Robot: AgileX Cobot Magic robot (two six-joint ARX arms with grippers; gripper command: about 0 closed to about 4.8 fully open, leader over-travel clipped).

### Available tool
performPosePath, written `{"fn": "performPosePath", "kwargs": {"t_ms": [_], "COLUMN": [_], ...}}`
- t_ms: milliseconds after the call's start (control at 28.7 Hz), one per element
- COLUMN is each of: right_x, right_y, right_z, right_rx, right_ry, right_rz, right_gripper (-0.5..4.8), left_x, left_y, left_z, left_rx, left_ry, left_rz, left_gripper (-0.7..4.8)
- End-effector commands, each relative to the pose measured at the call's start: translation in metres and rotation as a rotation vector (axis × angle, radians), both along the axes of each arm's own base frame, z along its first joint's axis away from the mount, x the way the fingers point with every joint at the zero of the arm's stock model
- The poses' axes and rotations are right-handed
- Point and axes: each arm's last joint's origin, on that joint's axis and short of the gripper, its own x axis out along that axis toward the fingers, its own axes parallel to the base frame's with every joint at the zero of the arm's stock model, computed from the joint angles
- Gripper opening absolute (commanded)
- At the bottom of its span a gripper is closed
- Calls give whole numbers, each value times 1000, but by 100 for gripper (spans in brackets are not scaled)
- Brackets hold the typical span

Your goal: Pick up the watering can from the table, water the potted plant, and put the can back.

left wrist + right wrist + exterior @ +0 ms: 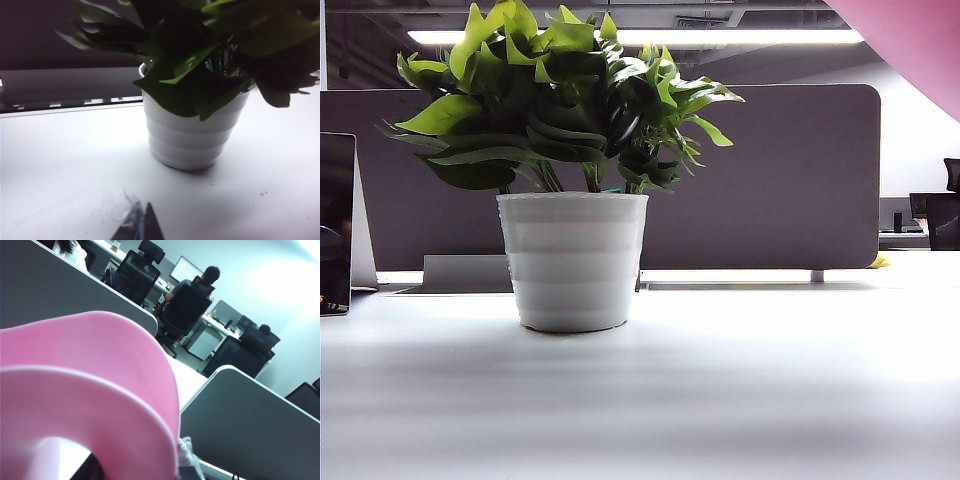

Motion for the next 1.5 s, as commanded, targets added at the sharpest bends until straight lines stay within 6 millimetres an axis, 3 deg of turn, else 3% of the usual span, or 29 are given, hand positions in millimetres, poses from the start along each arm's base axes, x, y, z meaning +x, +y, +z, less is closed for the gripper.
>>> {"fn": "performPosePath", "kwargs": {"t_ms": [35,591,1496], "right_x": [-1,24,22], "right_y": [6,29,28], "right_z": [18,35,47], "right_rx": [-28,-154,-270], "right_ry": [-109,-146,-276], "right_rz": [31,53,11], "right_gripper": [75,75,75], "left_x": [0,0,0], "left_y": [0,0,0], "left_z": [1,1,1], "left_rx": [-2,-2,-2], "left_ry": [-6,-6,-6], "left_rz": [0,0,0], "left_gripper": [-5,-5,-5]}}
